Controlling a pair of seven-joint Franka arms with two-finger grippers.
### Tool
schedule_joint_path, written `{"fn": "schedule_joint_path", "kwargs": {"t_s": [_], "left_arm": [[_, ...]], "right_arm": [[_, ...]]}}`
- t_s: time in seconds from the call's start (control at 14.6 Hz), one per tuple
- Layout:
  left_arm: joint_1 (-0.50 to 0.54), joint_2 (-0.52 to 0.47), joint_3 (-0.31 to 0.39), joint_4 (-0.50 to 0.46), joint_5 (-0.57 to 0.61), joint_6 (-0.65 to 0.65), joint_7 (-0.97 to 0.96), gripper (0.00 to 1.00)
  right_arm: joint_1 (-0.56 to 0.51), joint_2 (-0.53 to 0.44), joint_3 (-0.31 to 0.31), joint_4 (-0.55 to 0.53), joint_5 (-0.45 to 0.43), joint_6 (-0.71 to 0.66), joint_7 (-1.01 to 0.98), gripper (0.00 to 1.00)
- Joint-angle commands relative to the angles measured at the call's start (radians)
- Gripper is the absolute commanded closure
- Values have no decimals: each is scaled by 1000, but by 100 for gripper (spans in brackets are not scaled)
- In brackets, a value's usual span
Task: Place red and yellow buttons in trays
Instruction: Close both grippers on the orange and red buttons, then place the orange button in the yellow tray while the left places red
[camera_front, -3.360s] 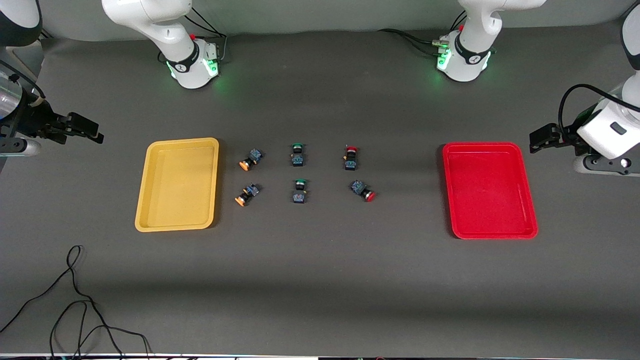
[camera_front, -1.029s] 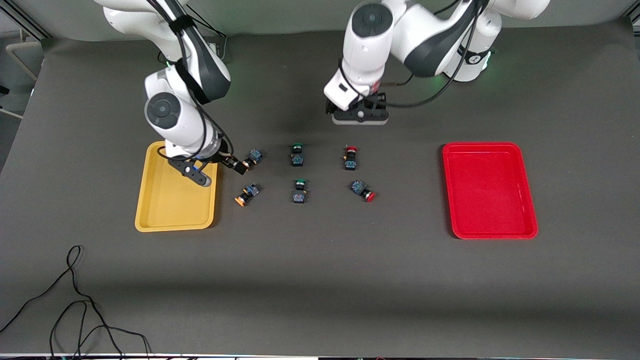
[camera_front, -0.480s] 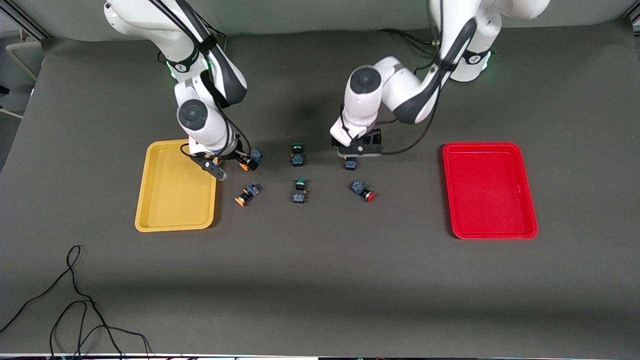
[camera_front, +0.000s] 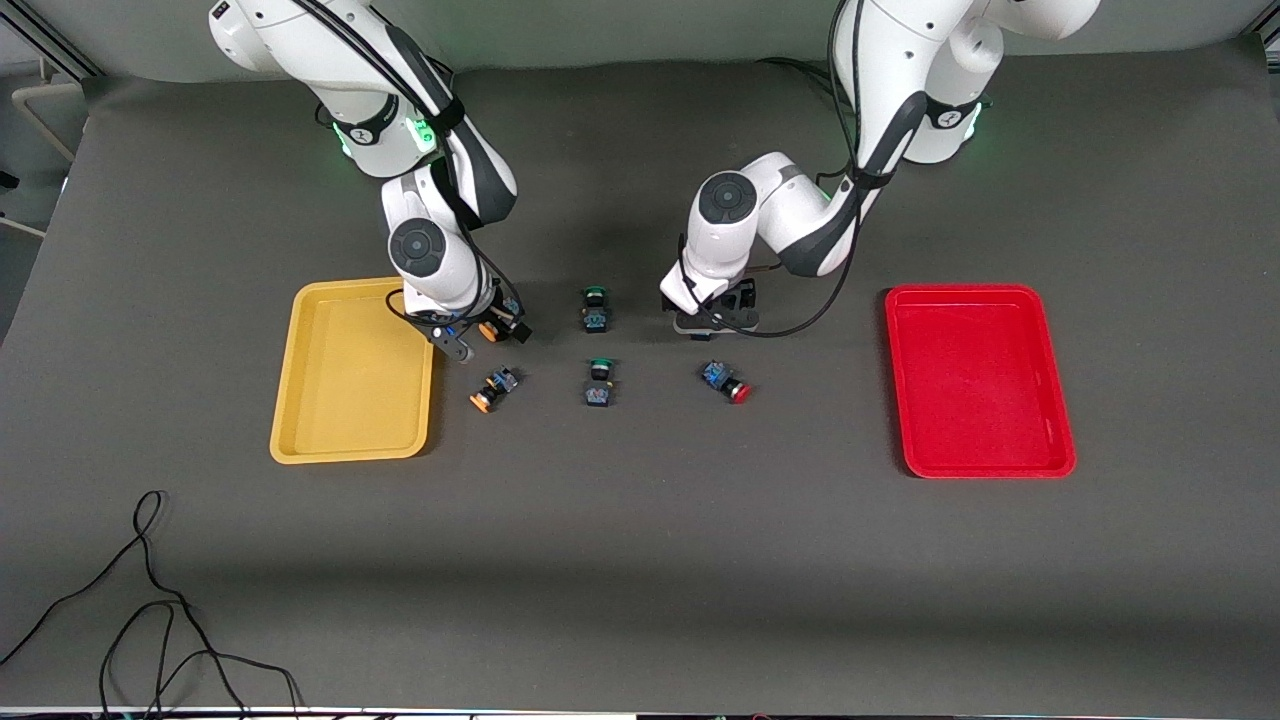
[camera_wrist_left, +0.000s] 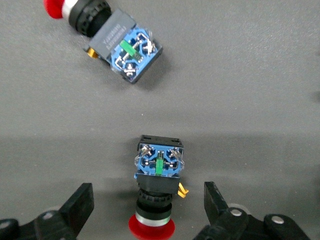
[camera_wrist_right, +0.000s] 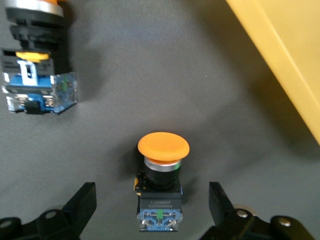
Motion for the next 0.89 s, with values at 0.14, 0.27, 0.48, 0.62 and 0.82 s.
{"fn": "schedule_joint_path", "kwargs": {"t_s": [0.14,0.27,0.48,0.62,0.82], "left_arm": [[-14,24,10,35,20,3,-61,87],[-11,29,10,53,20,-6,-64,96],[-2,-20,10,90,9,-77,-87,96],[13,-75,9,149,-2,-205,-118,97],[90,-195,7,183,-57,-314,-115,100]], "right_arm": [[15,6,-12,-2,22,12,17,20],[15,8,-12,-2,22,12,17,43],[14,9,-12,-2,22,12,15,54],[14,14,-12,-2,22,13,15,55],[12,11,-12,-2,22,9,14,66]]}}
